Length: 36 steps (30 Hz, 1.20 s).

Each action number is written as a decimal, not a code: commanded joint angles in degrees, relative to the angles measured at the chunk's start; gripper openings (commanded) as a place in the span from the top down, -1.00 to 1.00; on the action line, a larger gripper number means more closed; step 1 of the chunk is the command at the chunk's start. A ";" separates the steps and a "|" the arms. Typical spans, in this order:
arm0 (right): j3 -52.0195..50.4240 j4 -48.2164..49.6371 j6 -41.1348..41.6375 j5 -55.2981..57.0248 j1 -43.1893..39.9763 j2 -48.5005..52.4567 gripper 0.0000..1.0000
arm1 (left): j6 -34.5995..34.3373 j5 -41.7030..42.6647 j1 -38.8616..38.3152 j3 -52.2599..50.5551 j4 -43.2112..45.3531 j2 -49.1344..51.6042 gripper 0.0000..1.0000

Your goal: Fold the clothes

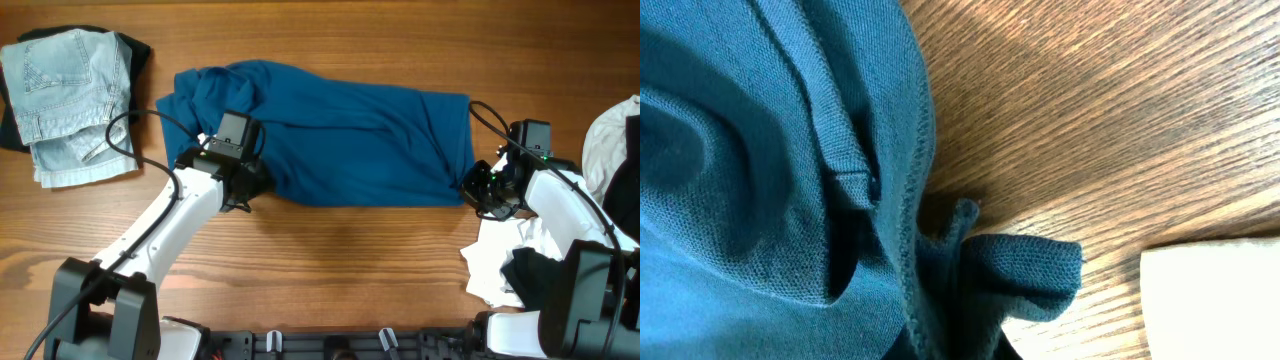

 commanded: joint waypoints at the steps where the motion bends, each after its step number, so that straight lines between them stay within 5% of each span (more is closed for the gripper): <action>1: -0.31 0.00 -1.22 -1.36 0.04 -0.94 0.92 | -0.13 -3.21 2.64 -0.52 1.92 1.64 -0.36; 6: -0.28 -0.24 -1.20 -1.36 0.04 -0.94 0.91 | -0.13 -2.75 4.24 -0.52 2.99 5.97 -0.36; 9: -0.31 -0.24 -1.20 -1.36 0.04 -0.94 0.91 | -0.15 -2.51 4.22 -0.52 3.67 8.07 -0.17; 10: -0.31 -0.44 -1.22 -1.36 0.04 -0.94 0.91 | -0.15 -2.34 4.22 -0.52 4.00 8.39 0.02; 12: -0.31 -0.68 -1.25 -1.36 0.04 -0.94 0.92 | -0.15 -2.34 4.22 -0.52 4.85 8.41 0.86; 13: -0.28 -0.66 -1.25 -1.36 0.04 -0.94 0.91 | -0.15 -2.34 4.24 -0.52 5.29 8.41 0.92; 25: -0.13 -0.24 -1.68 -1.36 0.04 -0.96 0.91 | -0.13 1.79 4.07 -0.50 4.24 6.51 0.92; 36: 3.19 4.02 -1.18 -1.38 0.04 -0.96 0.92 | 0.11 -3.21 4.07 -0.50 -6.62 -17.05 0.92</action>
